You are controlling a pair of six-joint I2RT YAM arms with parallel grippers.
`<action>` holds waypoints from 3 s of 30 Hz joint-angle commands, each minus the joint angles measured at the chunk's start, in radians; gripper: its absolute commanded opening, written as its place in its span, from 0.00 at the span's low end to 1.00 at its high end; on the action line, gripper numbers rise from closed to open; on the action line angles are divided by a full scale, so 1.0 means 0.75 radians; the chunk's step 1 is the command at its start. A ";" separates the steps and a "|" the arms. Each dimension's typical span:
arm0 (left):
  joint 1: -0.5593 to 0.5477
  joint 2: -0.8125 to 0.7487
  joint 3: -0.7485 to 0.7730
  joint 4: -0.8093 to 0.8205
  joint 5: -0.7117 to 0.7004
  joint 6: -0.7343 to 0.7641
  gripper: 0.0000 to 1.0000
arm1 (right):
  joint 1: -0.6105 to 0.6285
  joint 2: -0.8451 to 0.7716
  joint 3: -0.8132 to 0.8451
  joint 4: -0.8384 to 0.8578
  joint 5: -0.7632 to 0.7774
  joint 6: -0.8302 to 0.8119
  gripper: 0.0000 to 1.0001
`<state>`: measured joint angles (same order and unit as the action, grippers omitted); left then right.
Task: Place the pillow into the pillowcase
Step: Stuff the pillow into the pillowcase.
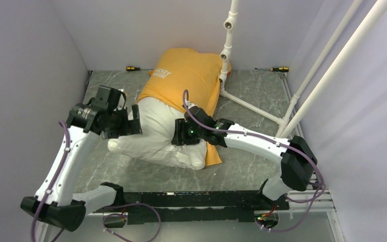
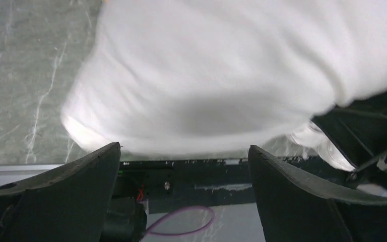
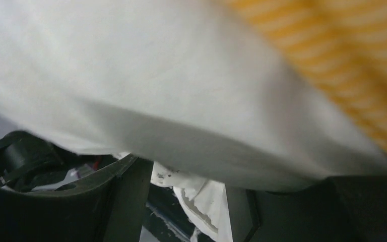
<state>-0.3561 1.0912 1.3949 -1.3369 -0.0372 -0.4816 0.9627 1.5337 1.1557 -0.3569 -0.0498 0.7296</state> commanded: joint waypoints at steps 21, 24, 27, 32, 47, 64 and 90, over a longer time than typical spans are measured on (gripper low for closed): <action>0.794 0.621 -0.540 1.189 1.194 0.200 0.99 | -0.457 -0.169 -0.082 -0.264 0.185 -0.134 0.58; 0.687 0.739 -0.529 1.258 1.033 0.155 0.99 | -0.457 -0.198 -0.061 -0.258 0.114 -0.126 0.58; 0.653 0.839 -0.523 1.366 0.973 0.080 0.82 | -0.457 -0.261 -0.029 -0.254 0.029 -0.126 0.61; 0.626 0.860 -0.468 1.294 1.035 0.132 0.00 | -0.416 -0.428 0.048 -0.245 -0.098 -0.150 0.81; 0.575 0.040 -0.672 1.004 0.978 -0.013 0.00 | 0.364 -0.131 0.290 -0.050 0.506 -0.512 0.98; 0.486 -0.360 -0.556 0.783 1.086 -0.141 0.00 | 0.283 0.314 0.356 -0.140 1.234 -0.394 0.00; 0.468 -0.330 -0.150 0.972 1.391 -0.470 0.00 | -0.131 0.275 0.553 0.782 -0.002 -0.199 0.00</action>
<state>0.0330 0.8288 1.1320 -0.7223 0.6708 -0.7433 0.9489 1.7401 1.5707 -0.1661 0.2428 0.4625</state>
